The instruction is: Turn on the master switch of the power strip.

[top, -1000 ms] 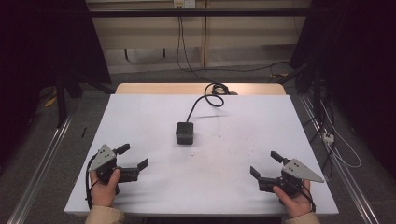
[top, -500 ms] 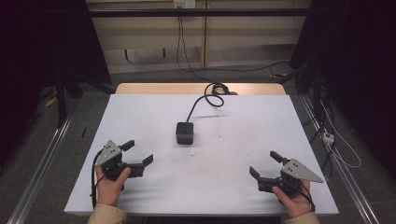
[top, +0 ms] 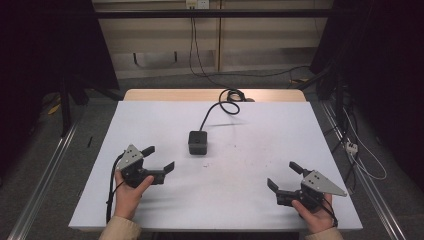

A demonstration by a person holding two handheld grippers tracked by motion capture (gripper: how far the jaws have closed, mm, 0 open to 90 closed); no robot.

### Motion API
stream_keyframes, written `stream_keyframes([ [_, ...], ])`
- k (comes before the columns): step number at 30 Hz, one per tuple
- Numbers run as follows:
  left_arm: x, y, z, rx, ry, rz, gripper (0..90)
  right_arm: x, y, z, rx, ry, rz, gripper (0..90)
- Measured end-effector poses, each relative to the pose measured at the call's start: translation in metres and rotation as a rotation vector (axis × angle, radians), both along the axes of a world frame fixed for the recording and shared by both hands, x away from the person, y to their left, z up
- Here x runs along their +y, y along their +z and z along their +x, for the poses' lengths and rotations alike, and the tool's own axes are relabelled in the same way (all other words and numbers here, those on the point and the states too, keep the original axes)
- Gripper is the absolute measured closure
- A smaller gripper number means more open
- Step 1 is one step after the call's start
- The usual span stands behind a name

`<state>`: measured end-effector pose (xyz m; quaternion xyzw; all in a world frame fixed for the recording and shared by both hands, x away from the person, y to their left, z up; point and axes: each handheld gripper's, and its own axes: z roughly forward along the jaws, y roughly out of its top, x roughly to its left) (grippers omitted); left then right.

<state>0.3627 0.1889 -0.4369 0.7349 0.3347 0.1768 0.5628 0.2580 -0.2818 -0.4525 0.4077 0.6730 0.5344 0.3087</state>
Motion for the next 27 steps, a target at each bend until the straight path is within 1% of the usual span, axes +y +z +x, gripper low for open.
stream_keyframes([
  [4, -0.007, 0.001, 0.003, 0.013, -0.012, 0.007, 4.1, 0.000, 0.000, 0.000, -0.001, 0.000, 0.001, 4.0],
  [6, -0.010, 0.000, 0.004, 0.011, -0.020, 0.016, 4.1, 0.000, 0.000, 0.000, -0.001, 0.002, 0.002, 4.0],
  [12, -0.016, 0.000, 0.010, 0.021, -0.016, 0.016, 4.1, 0.000, 0.000, 0.001, -0.001, 0.002, -0.001, 4.0],
  [27, -0.035, -0.001, 0.025, 0.022, -0.031, 0.024, 6.2, 0.001, 0.000, 0.002, -0.001, 0.007, -0.002, 4.1],
])
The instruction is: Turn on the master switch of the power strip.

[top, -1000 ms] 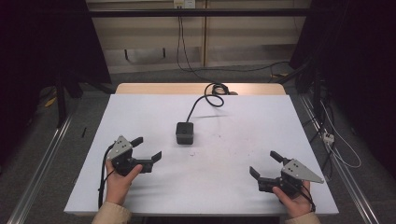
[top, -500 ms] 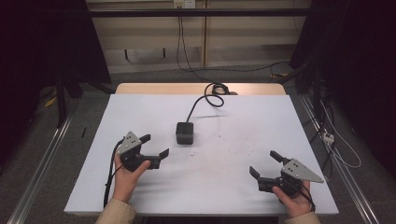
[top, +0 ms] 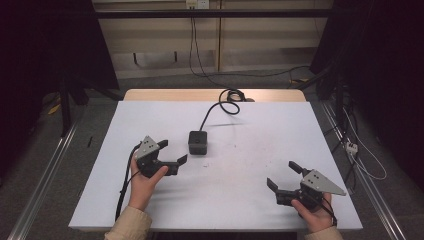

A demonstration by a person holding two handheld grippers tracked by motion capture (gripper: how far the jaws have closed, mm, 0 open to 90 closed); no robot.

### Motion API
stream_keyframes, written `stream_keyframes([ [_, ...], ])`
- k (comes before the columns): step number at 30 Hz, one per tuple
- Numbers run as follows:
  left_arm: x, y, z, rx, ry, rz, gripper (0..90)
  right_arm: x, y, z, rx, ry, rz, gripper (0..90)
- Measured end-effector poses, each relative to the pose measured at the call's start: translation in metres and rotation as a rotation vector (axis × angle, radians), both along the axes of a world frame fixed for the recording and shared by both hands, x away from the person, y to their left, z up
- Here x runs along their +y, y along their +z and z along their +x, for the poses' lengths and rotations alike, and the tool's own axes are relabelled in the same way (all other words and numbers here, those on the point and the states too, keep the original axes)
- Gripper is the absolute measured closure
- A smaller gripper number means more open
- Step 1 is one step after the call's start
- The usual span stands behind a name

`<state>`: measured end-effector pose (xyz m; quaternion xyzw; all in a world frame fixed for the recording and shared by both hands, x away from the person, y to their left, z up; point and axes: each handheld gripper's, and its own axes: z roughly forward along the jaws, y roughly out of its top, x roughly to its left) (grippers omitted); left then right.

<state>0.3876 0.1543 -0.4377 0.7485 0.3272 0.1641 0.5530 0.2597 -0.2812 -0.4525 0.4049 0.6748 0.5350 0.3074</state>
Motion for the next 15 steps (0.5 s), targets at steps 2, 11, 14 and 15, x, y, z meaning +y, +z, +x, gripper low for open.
stream_keyframes([
  [2, -0.0013, 0.0002, 0.0013, 0.000, -0.003, 0.002, 6.6, -0.0001, 0.0001, 0.0000, 0.001, 0.000, 0.001, 4.1],
  [11, -0.0082, 0.0012, 0.0062, -0.001, -0.014, -0.010, 7.9, -0.0002, 0.0001, 0.0001, 0.002, 0.000, 0.002, 4.1],
  [14, -0.0093, 0.0011, 0.0075, 0.003, -0.010, -0.016, 7.9, -0.0006, 0.0001, 0.0001, 0.002, 0.000, 0.003, 4.1],
  [15, -0.0099, 0.0009, 0.0077, 0.007, -0.009, -0.021, 7.9, -0.0006, 0.0001, 0.0001, 0.002, 0.000, 0.003, 4.1],
])
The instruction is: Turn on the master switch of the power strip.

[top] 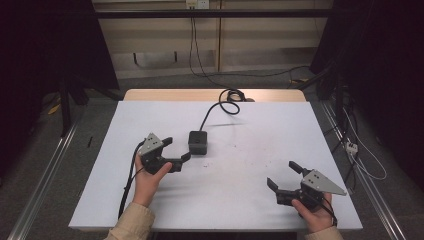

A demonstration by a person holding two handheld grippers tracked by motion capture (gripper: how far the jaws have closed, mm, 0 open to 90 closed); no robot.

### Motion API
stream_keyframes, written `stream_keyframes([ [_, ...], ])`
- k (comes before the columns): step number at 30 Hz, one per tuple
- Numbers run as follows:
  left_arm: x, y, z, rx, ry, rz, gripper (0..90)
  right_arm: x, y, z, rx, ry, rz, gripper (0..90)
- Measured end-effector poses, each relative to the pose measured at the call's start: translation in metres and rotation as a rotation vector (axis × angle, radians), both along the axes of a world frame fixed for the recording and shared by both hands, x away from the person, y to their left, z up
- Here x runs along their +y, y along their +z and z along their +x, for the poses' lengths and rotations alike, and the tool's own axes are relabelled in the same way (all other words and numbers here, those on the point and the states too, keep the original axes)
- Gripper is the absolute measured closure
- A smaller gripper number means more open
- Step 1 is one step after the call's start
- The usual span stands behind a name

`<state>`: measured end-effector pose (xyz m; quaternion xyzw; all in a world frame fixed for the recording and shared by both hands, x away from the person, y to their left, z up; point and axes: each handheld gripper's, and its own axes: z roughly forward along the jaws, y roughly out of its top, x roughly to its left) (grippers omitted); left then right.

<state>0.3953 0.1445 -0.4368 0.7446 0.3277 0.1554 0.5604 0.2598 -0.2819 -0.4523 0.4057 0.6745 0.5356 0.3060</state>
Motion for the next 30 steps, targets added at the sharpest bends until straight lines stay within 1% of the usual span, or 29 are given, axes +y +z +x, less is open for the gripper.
stream_keyframes([
  [11, -0.006, 0.001, 0.005, 0.004, -0.010, 0.001, 9.5, 0.000, 0.000, 0.000, -0.001, 0.003, -0.001, 4.3],
  [24, -0.013, 0.002, 0.010, 0.012, -0.019, -0.010, 15.5, 0.000, 0.000, 0.000, -0.001, 0.005, -0.002, 4.5],
  [30, -0.014, 0.002, 0.013, 0.013, -0.016, 0.006, 19.1, 0.000, 0.000, 0.000, 0.000, 0.005, -0.002, 4.6],
])
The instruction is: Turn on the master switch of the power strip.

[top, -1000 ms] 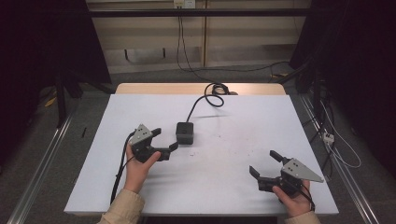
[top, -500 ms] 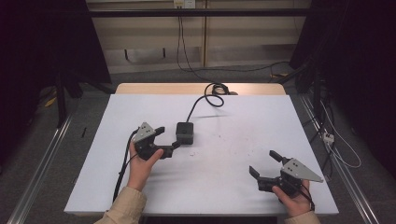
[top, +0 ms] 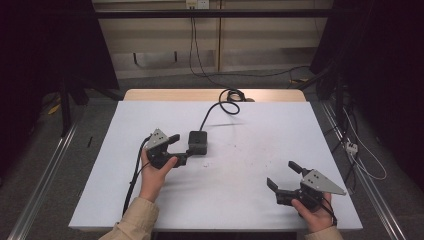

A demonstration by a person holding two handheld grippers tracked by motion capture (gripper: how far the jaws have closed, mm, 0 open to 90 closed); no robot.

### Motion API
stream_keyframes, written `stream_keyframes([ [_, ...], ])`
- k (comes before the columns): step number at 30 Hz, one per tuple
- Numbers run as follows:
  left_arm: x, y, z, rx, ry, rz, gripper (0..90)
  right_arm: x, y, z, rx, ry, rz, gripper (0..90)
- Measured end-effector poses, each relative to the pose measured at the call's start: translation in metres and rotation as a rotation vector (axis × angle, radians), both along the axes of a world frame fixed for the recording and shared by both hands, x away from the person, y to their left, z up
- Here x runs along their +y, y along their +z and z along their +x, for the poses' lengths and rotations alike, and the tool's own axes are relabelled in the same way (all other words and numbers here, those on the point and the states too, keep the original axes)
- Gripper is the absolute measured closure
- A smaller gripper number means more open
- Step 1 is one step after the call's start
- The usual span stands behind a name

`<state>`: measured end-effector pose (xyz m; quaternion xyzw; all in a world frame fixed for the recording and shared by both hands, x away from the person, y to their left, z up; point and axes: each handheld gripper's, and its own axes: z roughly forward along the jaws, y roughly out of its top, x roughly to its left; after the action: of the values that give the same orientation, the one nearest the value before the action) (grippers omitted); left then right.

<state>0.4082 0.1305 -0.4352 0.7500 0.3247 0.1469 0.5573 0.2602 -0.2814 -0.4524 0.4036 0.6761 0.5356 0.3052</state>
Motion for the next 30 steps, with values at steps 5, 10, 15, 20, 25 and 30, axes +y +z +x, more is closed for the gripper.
stream_keyframes([
  [5, -0.002, 0.002, 0.002, 0.004, 0.002, 0.005, 25.0, 0.000, 0.000, 0.000, 0.000, 0.001, -0.001, 4.7],
  [10, -0.003, 0.001, 0.004, 0.017, 0.016, 0.010, 29.4, 0.000, 0.000, 0.000, -0.001, 0.003, -0.007, 4.8],
  [15, -0.003, 0.001, 0.007, 0.012, 0.022, 0.012, 32.6, -0.001, 0.000, 0.000, 0.000, 0.002, -0.007, 4.9],
  [20, -0.007, 0.002, 0.009, 0.017, 0.015, 0.018, 35.8, 0.000, 0.000, 0.000, 0.001, 0.003, -0.006, 4.9],
  [25, -0.011, 0.002, 0.010, 0.026, 0.019, 0.021, 40.7, 0.000, 0.000, 0.000, 0.001, 0.004, -0.007, 5.0],
  [30, -0.014, 0.004, 0.010, 0.020, 0.019, 0.034, 43.4, 0.000, 0.000, 0.000, 0.000, 0.005, -0.007, 5.1],
])
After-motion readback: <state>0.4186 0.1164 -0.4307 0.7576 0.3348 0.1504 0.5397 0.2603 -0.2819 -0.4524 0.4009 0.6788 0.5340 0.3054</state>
